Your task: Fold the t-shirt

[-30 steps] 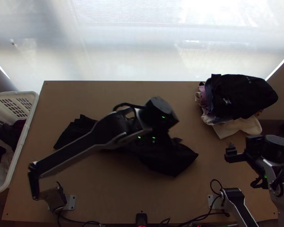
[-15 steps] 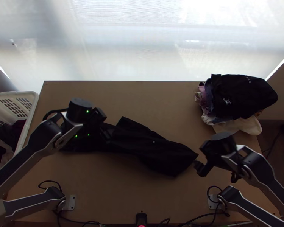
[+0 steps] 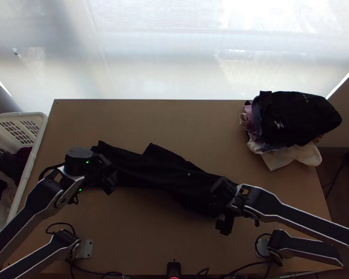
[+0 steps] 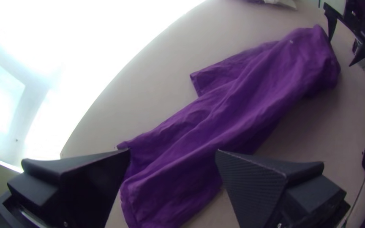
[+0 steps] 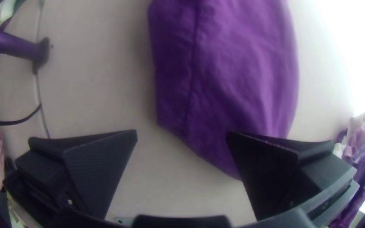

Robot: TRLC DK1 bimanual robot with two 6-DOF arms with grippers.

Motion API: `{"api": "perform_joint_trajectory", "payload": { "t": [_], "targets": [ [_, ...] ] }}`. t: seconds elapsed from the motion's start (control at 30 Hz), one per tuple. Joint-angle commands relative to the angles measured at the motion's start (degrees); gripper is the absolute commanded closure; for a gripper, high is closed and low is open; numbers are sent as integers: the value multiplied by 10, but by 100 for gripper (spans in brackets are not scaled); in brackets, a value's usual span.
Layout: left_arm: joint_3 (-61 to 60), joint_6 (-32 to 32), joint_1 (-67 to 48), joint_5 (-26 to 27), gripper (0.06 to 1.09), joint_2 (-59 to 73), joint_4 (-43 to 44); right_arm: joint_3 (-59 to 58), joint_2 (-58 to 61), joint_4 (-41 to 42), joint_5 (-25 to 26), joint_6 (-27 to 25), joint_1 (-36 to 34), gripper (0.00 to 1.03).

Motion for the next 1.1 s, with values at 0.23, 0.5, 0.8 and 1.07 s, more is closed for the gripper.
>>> {"api": "perform_joint_trajectory", "payload": {
  "t": [0.23, 0.5, 0.8, 1.07],
  "targets": [
    [-86, 73, 128, 2, 11, -46, 79, 11, 66, 63, 3, 21, 7, 19],
    [-129, 162, 254, 65, 11, -55, 140, 3, 74, 99, 2, 16, 2, 71],
    [-143, 257, 404, 184, 14, -11, 162, -14, 94, 123, -28, 10, -4, 100],
    [-175, 282, 398, 204, 12, -6, 180, 23, 24, 88, -54, 11, -59, 100]
  ]
}}
